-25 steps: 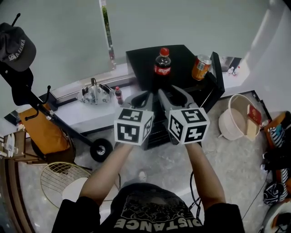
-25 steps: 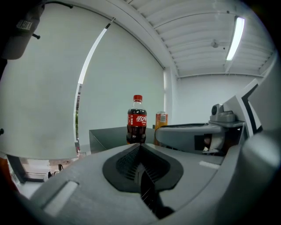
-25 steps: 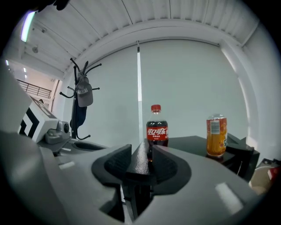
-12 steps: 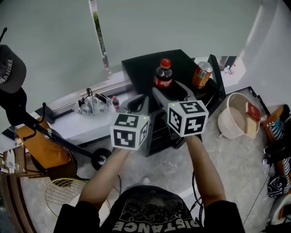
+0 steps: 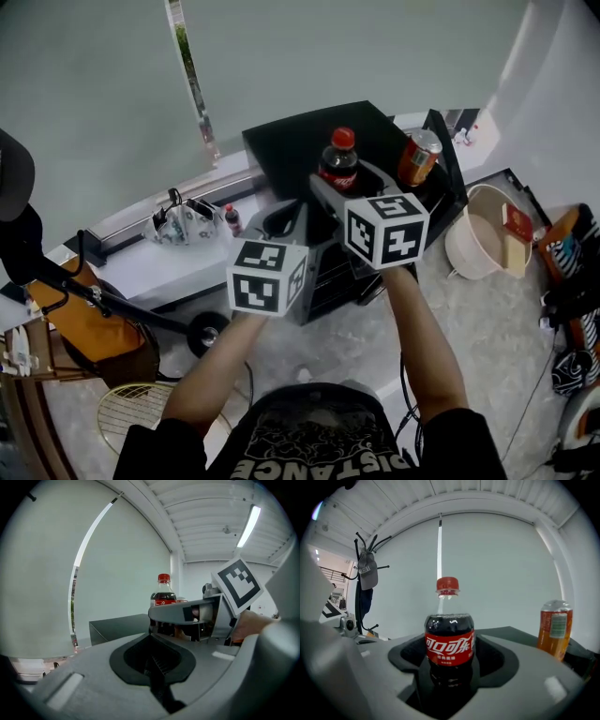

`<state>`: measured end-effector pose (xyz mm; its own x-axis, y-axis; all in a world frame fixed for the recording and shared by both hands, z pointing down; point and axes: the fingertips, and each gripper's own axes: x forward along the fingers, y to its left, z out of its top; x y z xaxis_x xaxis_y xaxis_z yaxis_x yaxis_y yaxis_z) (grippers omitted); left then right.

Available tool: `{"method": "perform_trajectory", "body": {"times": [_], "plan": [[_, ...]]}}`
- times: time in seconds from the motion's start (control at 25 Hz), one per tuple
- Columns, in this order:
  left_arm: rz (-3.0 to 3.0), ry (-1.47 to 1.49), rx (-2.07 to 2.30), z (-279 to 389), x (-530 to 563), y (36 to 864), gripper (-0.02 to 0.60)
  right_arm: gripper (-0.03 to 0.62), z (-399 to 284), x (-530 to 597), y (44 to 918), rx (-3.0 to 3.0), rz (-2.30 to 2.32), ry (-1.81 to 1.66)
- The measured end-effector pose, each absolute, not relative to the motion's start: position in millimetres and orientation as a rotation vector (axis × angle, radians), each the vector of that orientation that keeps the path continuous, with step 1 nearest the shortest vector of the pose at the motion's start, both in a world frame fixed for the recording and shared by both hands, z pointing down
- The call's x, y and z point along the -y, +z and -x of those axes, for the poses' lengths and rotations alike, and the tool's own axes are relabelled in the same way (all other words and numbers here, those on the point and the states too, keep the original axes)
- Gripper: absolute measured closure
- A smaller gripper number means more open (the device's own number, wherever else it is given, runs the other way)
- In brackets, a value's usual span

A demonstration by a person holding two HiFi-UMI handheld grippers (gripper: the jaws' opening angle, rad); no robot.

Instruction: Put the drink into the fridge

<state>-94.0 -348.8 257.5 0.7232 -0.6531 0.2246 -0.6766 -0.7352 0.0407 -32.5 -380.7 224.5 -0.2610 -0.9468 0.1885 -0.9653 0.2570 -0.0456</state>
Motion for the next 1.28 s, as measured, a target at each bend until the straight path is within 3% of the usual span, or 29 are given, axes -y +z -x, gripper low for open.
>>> {"method": "perform_trajectory", "body": {"times": [0.48, 1.28], "plan": [[-2.820, 0.252, 1.030, 86, 353, 247, 0.577, 0.283, 36, 380, 221, 2.391, -1.774, 0.122], [-2.905, 0.277, 0.967, 25, 301, 232, 0.575, 0.283, -36, 313, 219, 2.339, -1.902, 0.131]]}}
